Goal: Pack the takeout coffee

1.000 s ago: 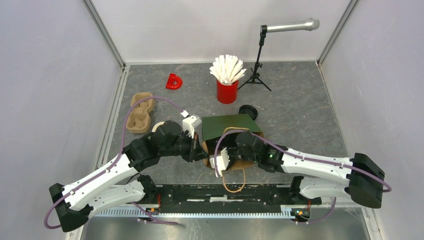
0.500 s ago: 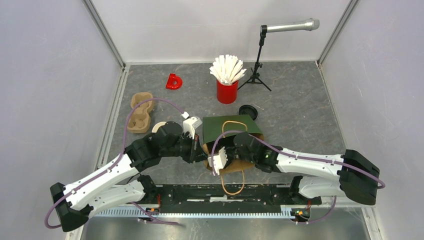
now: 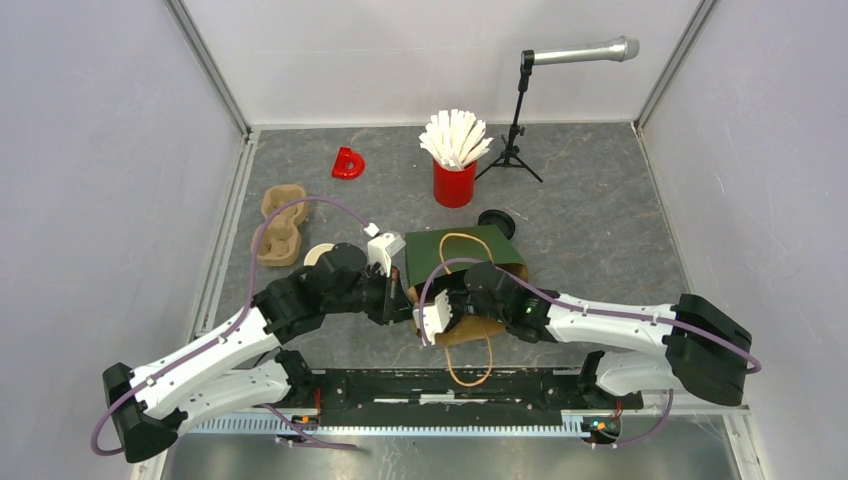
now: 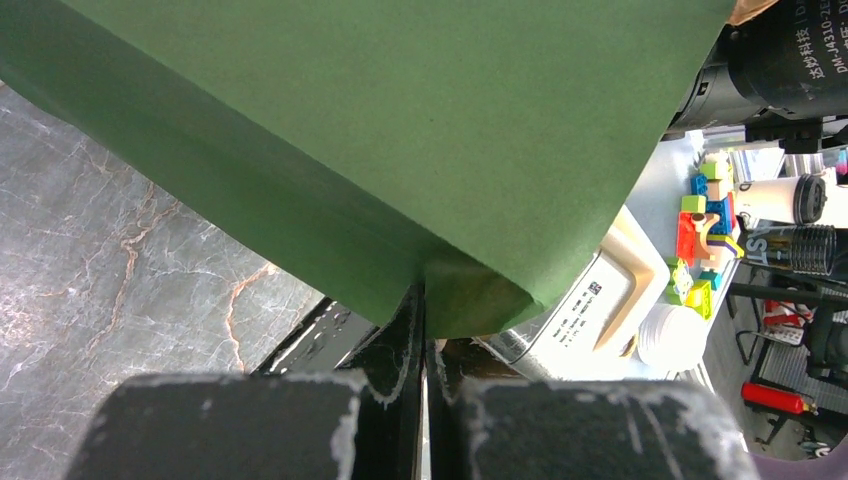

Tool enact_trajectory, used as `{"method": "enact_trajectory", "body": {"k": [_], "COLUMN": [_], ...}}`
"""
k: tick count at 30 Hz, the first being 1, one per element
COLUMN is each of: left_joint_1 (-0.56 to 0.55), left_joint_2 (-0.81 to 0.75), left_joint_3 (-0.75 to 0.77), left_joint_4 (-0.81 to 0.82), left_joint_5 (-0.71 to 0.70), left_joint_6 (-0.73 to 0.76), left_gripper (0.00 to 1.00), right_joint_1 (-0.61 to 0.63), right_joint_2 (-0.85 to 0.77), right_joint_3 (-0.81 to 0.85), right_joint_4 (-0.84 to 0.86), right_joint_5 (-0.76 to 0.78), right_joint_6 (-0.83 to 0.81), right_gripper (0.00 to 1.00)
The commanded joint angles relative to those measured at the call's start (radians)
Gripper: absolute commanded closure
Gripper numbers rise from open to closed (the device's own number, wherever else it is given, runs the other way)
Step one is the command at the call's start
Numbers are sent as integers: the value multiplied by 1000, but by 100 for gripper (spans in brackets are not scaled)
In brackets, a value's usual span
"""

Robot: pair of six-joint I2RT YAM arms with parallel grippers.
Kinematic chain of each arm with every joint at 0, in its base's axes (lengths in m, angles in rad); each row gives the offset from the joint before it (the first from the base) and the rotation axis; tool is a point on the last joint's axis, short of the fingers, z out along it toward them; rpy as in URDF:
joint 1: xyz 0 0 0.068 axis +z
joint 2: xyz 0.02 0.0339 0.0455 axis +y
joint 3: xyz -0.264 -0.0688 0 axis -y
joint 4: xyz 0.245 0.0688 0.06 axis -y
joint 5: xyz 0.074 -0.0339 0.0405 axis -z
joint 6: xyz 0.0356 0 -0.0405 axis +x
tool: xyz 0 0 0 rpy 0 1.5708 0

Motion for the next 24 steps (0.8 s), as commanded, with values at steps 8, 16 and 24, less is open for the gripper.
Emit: {"method": "enact_trajectory", "body": {"k": [8, 16, 24], "left_joint_1": [-3, -4, -3], "left_joint_2": [3, 2, 5], "left_joint_3": [4, -1, 4], "left_joint_4": [60, 61, 60], "left_joint_5": [34, 31, 19], "left_joint_6": [-46, -48, -49], "left_gripper": [98, 98, 98], "right_joint_1": [-18, -22, -23], "right_joint_2": [40, 42, 27], "right_joint_3": [-33, -58, -7], "right_joint_4": [58, 80, 42], "right_joint_5": [27, 33, 39], "right_joint_6": [22, 27, 93], "right_gripper": [31, 31, 26]}}
